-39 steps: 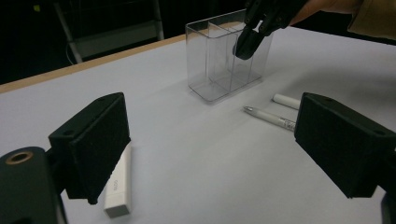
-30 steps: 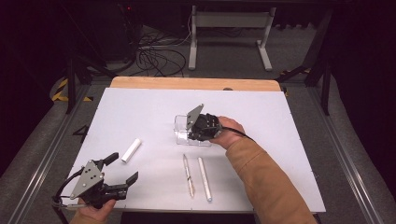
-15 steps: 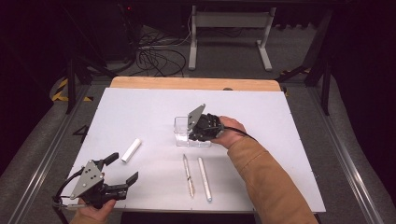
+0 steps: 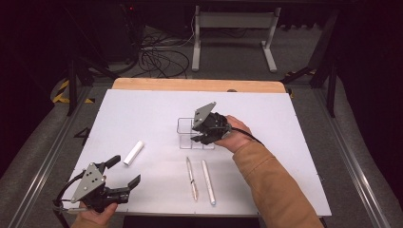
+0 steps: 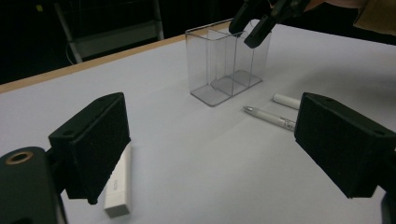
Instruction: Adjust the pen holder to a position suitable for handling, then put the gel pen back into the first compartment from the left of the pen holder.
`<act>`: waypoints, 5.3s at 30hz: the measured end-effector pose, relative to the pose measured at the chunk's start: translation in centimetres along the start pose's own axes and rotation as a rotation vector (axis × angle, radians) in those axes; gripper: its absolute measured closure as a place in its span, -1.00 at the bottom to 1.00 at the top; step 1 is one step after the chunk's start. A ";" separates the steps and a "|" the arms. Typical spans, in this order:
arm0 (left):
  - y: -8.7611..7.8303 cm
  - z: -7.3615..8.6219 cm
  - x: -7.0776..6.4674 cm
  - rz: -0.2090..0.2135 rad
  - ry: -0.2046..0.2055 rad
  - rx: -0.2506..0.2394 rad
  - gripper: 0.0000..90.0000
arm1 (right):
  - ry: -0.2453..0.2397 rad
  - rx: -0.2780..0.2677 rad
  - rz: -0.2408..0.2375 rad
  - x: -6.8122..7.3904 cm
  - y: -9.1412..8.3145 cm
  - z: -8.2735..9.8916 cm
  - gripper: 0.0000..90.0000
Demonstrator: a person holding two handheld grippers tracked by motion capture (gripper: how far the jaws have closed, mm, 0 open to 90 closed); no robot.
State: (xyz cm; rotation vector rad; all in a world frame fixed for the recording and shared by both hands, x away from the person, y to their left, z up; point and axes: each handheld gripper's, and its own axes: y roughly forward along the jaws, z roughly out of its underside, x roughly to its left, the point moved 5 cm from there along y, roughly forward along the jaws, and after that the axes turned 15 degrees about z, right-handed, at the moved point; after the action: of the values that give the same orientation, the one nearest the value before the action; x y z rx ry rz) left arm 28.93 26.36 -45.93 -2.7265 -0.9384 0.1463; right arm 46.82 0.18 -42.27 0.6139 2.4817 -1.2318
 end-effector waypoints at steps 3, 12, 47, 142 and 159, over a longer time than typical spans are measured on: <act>-0.1 0.0 0.0 0.000 0.001 -0.001 -0.76 | 0.068 -0.037 0.014 -0.3 -1.1 -0.3 -0.01; -0.1 -0.1 0.0 -0.004 0.005 0.000 -0.76 | 0.177 -0.134 0.050 0.0 -3.6 -0.7 -0.49; -0.1 -0.1 -0.1 -0.001 0.005 -0.004 -0.76 | 0.363 -0.248 0.019 3.0 -6.4 -0.5 -1.00; -0.1 -0.1 0.0 0.000 0.008 -0.001 -0.76 | 0.802 0.214 0.083 9.3 -0.6 1.0 0.35; -0.1 0.0 0.0 -0.004 0.011 0.003 -0.76 | 0.931 0.336 0.145 10.1 1.4 1.6 0.48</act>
State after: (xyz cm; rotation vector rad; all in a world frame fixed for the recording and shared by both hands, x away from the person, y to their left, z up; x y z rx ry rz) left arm 28.90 26.44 -45.86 -2.7198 -0.9393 0.1325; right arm 38.89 2.05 -48.66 1.7571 2.8136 -1.5528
